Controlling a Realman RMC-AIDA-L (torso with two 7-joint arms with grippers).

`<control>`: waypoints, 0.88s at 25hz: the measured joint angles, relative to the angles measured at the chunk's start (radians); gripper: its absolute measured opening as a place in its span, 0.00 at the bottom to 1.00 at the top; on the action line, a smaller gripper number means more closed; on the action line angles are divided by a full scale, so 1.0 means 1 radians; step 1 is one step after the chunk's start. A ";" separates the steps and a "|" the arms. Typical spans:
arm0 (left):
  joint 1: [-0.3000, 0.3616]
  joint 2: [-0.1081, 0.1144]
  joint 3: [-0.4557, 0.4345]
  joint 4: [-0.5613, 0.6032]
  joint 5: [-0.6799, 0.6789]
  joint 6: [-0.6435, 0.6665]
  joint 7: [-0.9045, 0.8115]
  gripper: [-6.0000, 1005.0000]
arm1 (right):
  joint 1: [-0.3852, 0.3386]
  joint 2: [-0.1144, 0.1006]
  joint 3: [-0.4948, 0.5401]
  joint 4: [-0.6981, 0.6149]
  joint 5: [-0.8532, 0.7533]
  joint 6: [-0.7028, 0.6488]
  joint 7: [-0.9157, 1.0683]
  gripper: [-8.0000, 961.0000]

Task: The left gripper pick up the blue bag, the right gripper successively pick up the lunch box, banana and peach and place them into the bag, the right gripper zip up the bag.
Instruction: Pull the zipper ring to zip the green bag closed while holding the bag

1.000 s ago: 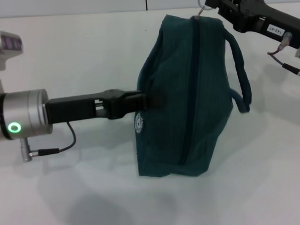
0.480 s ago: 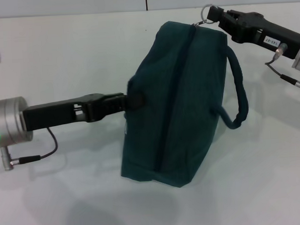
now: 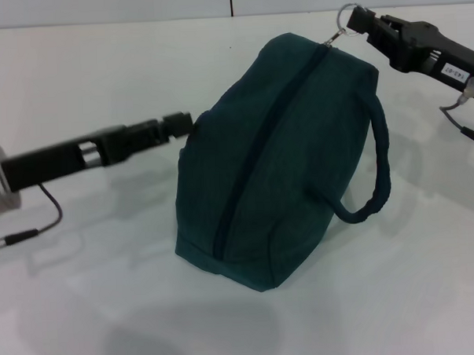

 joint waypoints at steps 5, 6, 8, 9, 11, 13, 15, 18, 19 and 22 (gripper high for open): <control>-0.022 0.004 -0.096 0.000 -0.001 0.000 -0.034 0.47 | -0.009 -0.001 -0.001 -0.002 0.001 -0.018 -0.005 0.07; -0.034 0.004 -0.108 0.000 -0.001 -0.003 -0.041 0.51 | -0.010 -0.001 -0.002 -0.002 0.001 -0.019 -0.007 0.07; -0.067 0.005 -0.112 0.000 0.002 -0.021 -0.061 0.57 | -0.011 -0.001 -0.003 -0.002 0.001 -0.026 -0.013 0.07; -0.090 0.006 -0.106 0.000 0.011 -0.043 -0.079 0.61 | -0.011 -0.001 -0.004 0.000 0.001 -0.030 -0.015 0.07; -0.131 0.005 -0.090 -0.002 0.040 -0.085 -0.112 0.68 | -0.011 -0.002 -0.004 0.002 0.002 -0.036 -0.018 0.07; -0.173 0.002 -0.069 -0.005 0.088 -0.134 -0.150 0.75 | -0.011 -0.002 -0.004 0.003 0.002 -0.038 -0.021 0.08; -0.214 -0.005 -0.046 -0.007 0.136 -0.174 -0.186 0.83 | -0.011 -0.001 -0.005 0.003 0.002 -0.039 -0.028 0.08; -0.257 -0.022 -0.013 -0.008 0.186 -0.228 -0.216 0.87 | -0.011 0.000 -0.002 0.005 0.003 -0.046 -0.040 0.08; -0.268 -0.029 -0.003 -0.007 0.199 -0.251 -0.224 0.88 | -0.011 0.000 0.000 0.006 0.003 -0.049 -0.041 0.08; -0.288 -0.041 0.020 -0.005 0.218 -0.296 -0.241 0.88 | -0.019 0.000 0.002 0.007 0.004 -0.053 -0.043 0.08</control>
